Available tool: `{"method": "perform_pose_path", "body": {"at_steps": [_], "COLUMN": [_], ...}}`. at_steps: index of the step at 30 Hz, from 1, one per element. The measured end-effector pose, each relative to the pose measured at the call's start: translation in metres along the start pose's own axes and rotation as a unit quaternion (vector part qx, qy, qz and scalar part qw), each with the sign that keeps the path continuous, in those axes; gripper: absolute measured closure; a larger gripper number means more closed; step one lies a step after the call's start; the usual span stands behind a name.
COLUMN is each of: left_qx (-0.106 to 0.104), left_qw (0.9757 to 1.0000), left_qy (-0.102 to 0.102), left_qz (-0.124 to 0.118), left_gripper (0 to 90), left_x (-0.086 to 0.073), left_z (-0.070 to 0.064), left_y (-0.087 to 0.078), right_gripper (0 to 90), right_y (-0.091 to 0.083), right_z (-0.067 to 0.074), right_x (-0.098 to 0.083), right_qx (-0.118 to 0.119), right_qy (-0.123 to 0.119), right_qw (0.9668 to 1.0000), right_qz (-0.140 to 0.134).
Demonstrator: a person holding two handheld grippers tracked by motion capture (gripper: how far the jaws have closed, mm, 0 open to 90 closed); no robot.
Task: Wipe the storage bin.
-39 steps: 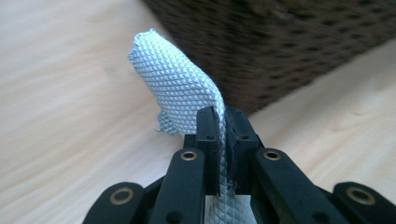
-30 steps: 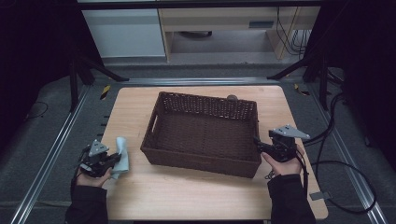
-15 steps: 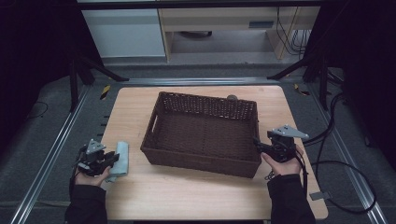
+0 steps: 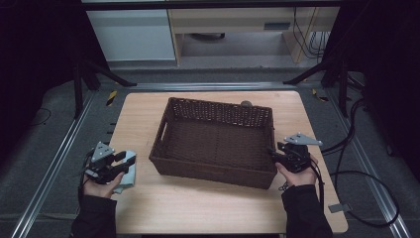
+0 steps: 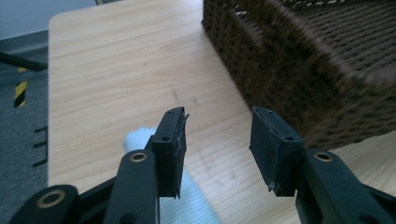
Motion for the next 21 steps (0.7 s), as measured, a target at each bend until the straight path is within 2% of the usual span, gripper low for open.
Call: {"method": "perform_pose_path", "body": {"at_steps": [4,12,18,21], "left_qx": [-0.006,-0.032,-0.045,-0.049], "left_qw": [0.9999,0.9988,0.9982,0.9979], "left_qy": [0.012,0.011,0.031,0.040], "left_qz": [-0.004,-0.036,-0.026,-0.014], "left_gripper": [52.9,53.7,57.3,59.2], "left_x": [0.011,0.038,0.045,0.043], "left_z": [-0.007,-0.022,-0.039,-0.045], "left_y": [0.002,0.006,0.024,0.033], "right_gripper": [63.7,67.7,67.5,60.6], "right_y": [0.003,0.005,0.006,0.004], "right_z": [0.002,-0.001,-0.003,-0.003], "right_x": [0.000,0.002,0.002,0.003], "right_qx": [0.000,-0.002,-0.001,-0.001], "right_qy": [-0.002,0.003,0.006,0.006], "right_qw": [1.0000,1.0000,1.0000,0.9999], "right_qz": [0.000,-0.001,-0.007,-0.013]}}
Point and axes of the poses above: each handheld gripper's, and its own axes: y roughly forward along the jaws, x roughly out of its top, z roughly to its left, the point moved 2 cm from there along y, roughly forward along the jaws, and after that the axes turned 6 degrees about x, right-handed, at the moved point
